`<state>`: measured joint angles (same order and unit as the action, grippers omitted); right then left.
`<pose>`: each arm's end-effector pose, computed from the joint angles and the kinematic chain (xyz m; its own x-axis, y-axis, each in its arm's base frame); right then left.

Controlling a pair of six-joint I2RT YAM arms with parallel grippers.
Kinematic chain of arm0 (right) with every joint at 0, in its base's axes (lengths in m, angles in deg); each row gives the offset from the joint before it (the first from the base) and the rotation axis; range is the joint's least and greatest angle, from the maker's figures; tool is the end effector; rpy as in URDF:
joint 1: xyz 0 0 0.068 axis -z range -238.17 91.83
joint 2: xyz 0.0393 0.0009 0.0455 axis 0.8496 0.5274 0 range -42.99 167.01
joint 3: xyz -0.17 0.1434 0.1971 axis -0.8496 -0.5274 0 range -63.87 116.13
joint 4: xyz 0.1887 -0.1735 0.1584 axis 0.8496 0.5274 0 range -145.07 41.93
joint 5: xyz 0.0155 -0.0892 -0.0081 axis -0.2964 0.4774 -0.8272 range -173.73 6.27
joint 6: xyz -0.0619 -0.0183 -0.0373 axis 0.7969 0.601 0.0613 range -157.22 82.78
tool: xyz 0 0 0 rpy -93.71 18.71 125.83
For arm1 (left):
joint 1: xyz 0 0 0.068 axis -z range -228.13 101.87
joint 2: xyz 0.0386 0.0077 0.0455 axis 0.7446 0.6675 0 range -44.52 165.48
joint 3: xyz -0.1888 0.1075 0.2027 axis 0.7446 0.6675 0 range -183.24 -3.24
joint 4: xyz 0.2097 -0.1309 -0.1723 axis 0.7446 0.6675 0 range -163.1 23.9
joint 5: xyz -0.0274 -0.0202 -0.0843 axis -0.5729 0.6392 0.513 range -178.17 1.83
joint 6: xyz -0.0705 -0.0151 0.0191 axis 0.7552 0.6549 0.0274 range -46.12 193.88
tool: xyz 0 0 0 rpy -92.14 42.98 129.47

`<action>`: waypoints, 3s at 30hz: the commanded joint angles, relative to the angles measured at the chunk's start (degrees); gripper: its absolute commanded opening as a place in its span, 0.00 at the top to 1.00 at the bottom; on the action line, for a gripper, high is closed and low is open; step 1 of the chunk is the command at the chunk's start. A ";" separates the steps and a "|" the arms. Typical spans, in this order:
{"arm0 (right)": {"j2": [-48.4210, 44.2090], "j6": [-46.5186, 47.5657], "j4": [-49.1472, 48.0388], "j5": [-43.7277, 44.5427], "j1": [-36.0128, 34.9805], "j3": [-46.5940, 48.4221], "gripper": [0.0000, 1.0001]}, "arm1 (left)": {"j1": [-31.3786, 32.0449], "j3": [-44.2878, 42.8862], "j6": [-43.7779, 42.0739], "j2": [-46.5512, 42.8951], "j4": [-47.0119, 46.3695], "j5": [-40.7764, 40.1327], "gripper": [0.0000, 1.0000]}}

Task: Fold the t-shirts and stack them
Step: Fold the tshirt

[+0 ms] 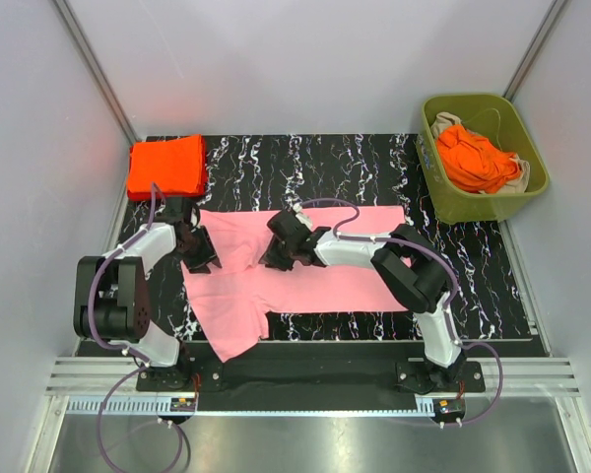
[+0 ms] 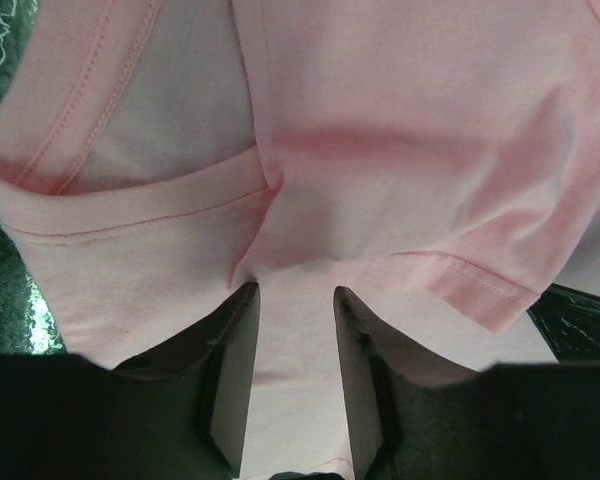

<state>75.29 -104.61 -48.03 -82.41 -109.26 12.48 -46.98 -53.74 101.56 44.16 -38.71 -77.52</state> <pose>0.3154 0.3884 0.1178 -0.8915 0.3648 -0.2685 0.1419 0.7879 0.5993 0.3164 -0.0180 0.1427 -0.8796 -0.4390 -0.1833 -0.3767 0.8780 -0.2953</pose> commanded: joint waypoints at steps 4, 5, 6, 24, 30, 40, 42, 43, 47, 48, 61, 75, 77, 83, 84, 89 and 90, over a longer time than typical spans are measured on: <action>1.16 -0.28 -1.86 0.44 -0.85 3.97 0.69 | 0.17 -2.32 -0.26 -1.68 -0.64 -2.04 0.55; 1.34 -0.28 -1.86 0.52 -1.03 4.24 0.69 | 0.17 -2.32 -0.09 -1.32 -0.64 -1.61 0.55; 1.60 -0.54 -1.86 0.78 -1.03 4.50 0.69 | 0.08 -2.23 -0.08 -0.71 -0.64 -1.43 0.55; 3.72 2.97 -1.51 5.27 -1.56 6.96 0.95 | 0.08 -2.94 -0.52 0.26 -0.55 -0.28 0.96; 0.21 6.13 -1.16 4.92 -1.56 6.88 1.00 | 0.08 -3.02 -0.87 -1.23 -0.20 -1.07 1.00; -3.32 10.62 6.66 1.58 -1.56 6.43 0.99 | 0.08 -3.38 -0.35 -0.62 0.94 -4.50 1.00; -2.71 11.58 8.06 0.88 -1.56 6.96 0.97 | 0.34 -3.73 -0.35 -1.75 1.73 -5.64 1.00; -2.35 11.85 8.42 0.61 -1.56 7.31 0.96 | 0.61 -4.16 -0.52 -3.07 2.43 -7.12 0.99; -2.44 13.08 13.15 1.75 -1.47 8.63 0.79 | 3.68 -6.63 -0.96 -8.69 8.31 -12.40 0.58; -2.70 13.43 14.30 2.10 -1.56 8.89 0.78 | 4.56 -6.54 -1.31 -10.01 9.02 -12.94 0.54; -16.41 19.31 17.39 8.08 0.20 0.91 0.65 | 7.39 5.59 8.18 -21.46 6.13 -5.57 0.47; -8.51 32.50 17.38 9.67 19.44 3.62 0.68 | 10.01 -18.22 4.40 9.38 1.91 -6.79 0.48; -6.84 32.77 17.39 9.49 21.55 4.41 0.68 | 10.10 -20.94 3.96 12.64 1.82 -7.14 0.48; -2.36 33.03 18.17 10.36 24.63 6.96 0.69 | 10.54 -27.01 2.99 21.00 1.99 -7.32 0.48; -1.83 32.94 18.35 10.63 25.33 7.31 0.69 | 10.72 -27.54 2.99 21.61 1.99 -7.23 0.48; 2.56 33.99 19.75 11.42 26.66 9.68 0.71 | 11.68 -31.41 3.34 25.22 1.99 -8.10 0.48; 3.44 34.17 20.02 11.51 26.83 10.38 0.71 | 11.86 -32.20 3.00 25.92 1.99 -8.45 0.48</action>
<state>75.88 -72.13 -29.34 -73.30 -83.03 20.07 -35.99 -82.46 105.54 68.53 -35.34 -84.73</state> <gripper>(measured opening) 0.296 0.523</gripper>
